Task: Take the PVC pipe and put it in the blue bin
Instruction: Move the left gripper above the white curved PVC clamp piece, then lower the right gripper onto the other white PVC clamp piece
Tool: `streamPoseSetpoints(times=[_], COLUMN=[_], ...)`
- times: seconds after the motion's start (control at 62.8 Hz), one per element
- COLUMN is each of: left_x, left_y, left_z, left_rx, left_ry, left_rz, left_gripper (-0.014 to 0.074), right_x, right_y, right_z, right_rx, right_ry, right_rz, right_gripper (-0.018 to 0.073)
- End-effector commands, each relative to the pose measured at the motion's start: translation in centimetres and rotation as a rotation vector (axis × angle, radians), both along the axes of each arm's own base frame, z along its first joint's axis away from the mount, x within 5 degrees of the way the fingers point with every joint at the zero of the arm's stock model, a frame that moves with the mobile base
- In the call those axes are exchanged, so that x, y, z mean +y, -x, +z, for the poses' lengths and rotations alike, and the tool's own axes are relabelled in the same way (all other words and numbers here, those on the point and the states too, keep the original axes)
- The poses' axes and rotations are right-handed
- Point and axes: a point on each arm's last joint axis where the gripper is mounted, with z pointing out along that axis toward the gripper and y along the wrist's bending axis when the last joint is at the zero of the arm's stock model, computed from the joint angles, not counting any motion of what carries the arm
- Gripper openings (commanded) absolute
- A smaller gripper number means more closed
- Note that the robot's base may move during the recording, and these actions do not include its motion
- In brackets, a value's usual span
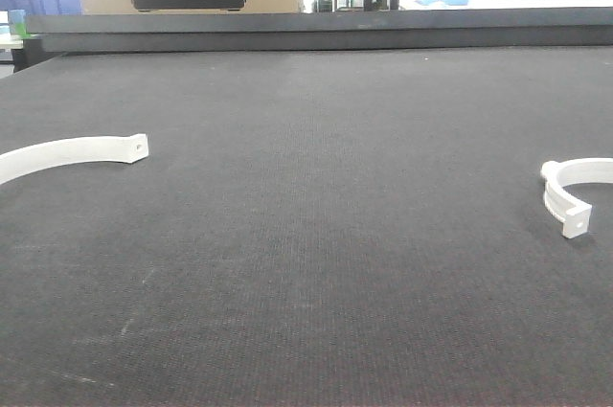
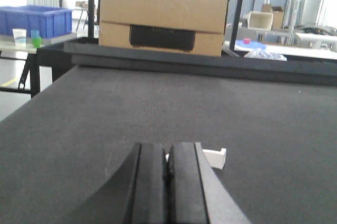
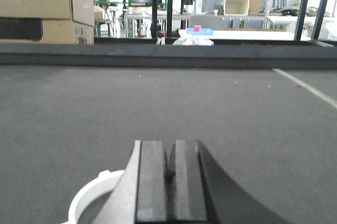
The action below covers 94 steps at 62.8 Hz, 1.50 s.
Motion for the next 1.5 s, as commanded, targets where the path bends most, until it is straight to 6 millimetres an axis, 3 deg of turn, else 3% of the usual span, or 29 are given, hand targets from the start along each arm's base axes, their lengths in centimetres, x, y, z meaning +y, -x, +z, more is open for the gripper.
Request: streamPoseSetpoints(times=[0.0, 0.096, 0.191, 0.271, 0.43, 0.574, 0.765, 0.876, 1.004, 1.243, 1.482], left_x=[0.0, 0.0, 0.0, 0.0, 0.1, 0.0, -0.3, -0.5, -0.6, -0.9, -1.0], left_y=[0.1, 0.3, 1.1, 2.3, 3.0, 0.9, -3.9, -6.9, -10.0, -16.1, -19.5], left_z=[0.4, 1.7, 4.7, 7.5, 11.8, 15.4, 19.3, 20.5, 20.3, 16.4, 12.7], left_rx=[-0.04, -0.066, -0.114, -0.125, -0.044, 0.02, 0.238, 0.439, 0.664, 0.907, 1.084], left_ry=[-0.002, -0.001, 0.001, 0.0, -0.024, -0.025, -0.033, -0.038, -0.048, -0.057, -0.061], left_rz=[-0.002, -0.003, -0.005, -0.009, -0.007, -0.009, -0.015, -0.023, -0.028, -0.031, -0.034], left_gripper=[-0.0111, -0.0111, -0.0111, -0.0111, -0.0111, -0.0111, -0.0111, -0.0111, -0.0111, -0.0111, -0.0111], right_x=[0.0, 0.0, 0.2, 0.4, 0.7, 0.7, 0.0, -0.5, -0.9, -1.5, -0.7], right_y=[0.2, 0.4, 1.1, 2.5, 4.1, 2.4, -2.9, -6.1, -9.4, -14.2, -17.9], right_z=[1.3, 2.2, 5.0, 8.5, 13.4, 16.7, 19.0, 18.7, 16.5, 10.5, 6.3], right_rx=[-0.141, -0.177, -0.173, -0.193, -0.144, 0.012, 0.268, 0.424, 0.618, 1.071, 1.241], right_ry=[0.018, 0.024, 0.023, 0.027, 0.013, -0.033, -0.07, -0.094, -0.125, -0.208, -0.415], right_rz=[-0.008, -0.009, -0.002, 0.003, 0.015, 0.036, 0.043, 0.045, 0.047, 0.06, 0.125], right_gripper=[-0.0168, -0.0168, -0.0168, -0.0168, -0.0168, -0.0168, -0.0168, -0.0168, -0.0168, -0.0168, -0.0168])
